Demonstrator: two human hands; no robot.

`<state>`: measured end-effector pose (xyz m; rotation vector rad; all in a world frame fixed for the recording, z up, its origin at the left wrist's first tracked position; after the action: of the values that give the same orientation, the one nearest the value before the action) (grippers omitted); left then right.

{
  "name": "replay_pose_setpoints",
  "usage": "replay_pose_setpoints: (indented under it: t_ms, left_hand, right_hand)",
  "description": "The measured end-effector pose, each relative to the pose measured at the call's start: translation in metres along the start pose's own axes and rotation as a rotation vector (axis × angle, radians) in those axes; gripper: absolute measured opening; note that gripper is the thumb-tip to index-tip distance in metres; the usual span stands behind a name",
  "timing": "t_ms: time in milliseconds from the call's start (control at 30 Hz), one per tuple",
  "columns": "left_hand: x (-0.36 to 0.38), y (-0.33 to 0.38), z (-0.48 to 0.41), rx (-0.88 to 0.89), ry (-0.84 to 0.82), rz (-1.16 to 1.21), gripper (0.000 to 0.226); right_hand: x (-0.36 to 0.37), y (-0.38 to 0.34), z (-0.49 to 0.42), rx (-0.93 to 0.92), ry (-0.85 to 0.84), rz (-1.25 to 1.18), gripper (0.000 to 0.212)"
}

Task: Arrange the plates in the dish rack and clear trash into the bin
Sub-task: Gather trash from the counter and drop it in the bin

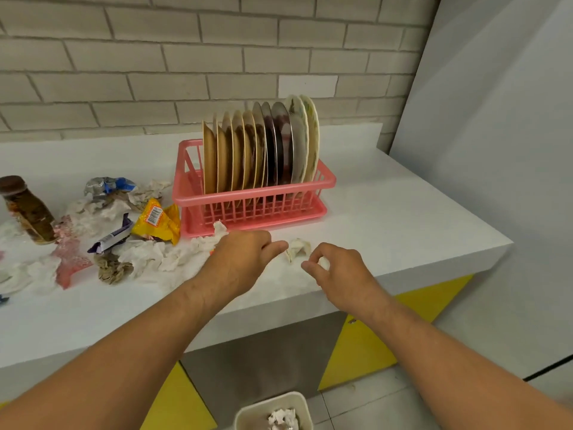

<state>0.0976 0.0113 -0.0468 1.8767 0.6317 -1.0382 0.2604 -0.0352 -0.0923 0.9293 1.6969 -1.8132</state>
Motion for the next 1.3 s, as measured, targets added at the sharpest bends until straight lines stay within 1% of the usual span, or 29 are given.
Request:
replay_pose_setpoints:
  t_ms: [100,200,267,400,500,567,633,733,800,900,1000,1100,1167,1300]
  left_hand:
    - [0.017,0.012,0.019,0.041,0.025,0.043,0.059]
    - [0.043,0.013,0.045,0.047,0.012,0.016,0.068]
    - [0.065,0.007,0.063,0.053,-0.038,-0.045,0.065]
    - [0.116,-0.017,0.094,0.041,-0.225,-0.102,0.060]
    - [0.152,-0.043,0.118,-0.014,-0.353,-0.087,0.057]
    - [0.175,-0.063,0.135,-0.071,-0.401,-0.049,0.055]
    - [0.199,-0.084,0.152,-0.113,-0.427,-0.069,0.055]
    - [0.239,-0.117,0.179,-0.123,-0.410,-0.190,0.066]
    - [0.266,-0.137,0.197,-0.128,-0.386,-0.222,0.070]
    - [0.319,-0.170,0.221,-0.142,-0.421,-0.234,0.065]
    - [0.380,-0.203,0.244,-0.181,-0.473,-0.236,0.060]
    - [0.436,-0.230,0.269,-0.210,-0.489,-0.209,0.055]
    - [0.468,-0.244,0.287,-0.215,-0.505,-0.188,0.054]
    - [0.513,-0.264,0.318,-0.211,-0.534,-0.122,0.048]
  right_hand:
    - [0.003,0.018,0.016,-0.007,0.020,0.065,0.038]
    - [0.020,0.038,0.032,-0.004,0.006,0.029,0.050]
    - [0.040,0.054,0.042,0.010,-0.043,0.028,0.049]
    - [0.091,0.087,0.064,0.040,-0.159,0.080,0.041]
    - [0.134,0.122,0.081,0.148,-0.268,0.045,0.026]
    - [0.161,0.142,0.093,0.211,-0.314,0.008,0.021]
    - [0.183,0.161,0.102,0.236,-0.304,0.010,0.021]
    - [0.225,0.191,0.110,0.230,-0.293,0.109,0.024]
    - [0.256,0.215,0.117,0.238,-0.275,0.167,0.035]
    - [0.303,0.256,0.127,0.271,-0.230,0.210,0.047]
    - [0.353,0.308,0.135,0.315,-0.254,0.254,0.046]
    - [0.402,0.357,0.136,0.340,-0.290,0.280,0.043]
    - [0.433,0.381,0.129,0.310,-0.297,0.319,0.039]
    - [0.495,0.402,0.095,0.182,-0.329,0.391,0.034]
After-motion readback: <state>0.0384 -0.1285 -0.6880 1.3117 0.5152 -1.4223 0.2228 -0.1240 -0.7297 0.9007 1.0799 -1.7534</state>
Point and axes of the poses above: each hand's wrist, its own z-axis away from the middle knuckle, its own x-axis out of the palm, y = z × x, the point moved 9 cm from there along -z, towards the middle knuckle, and after that the axes turned 1 degree about z, right-handed, at the moved point
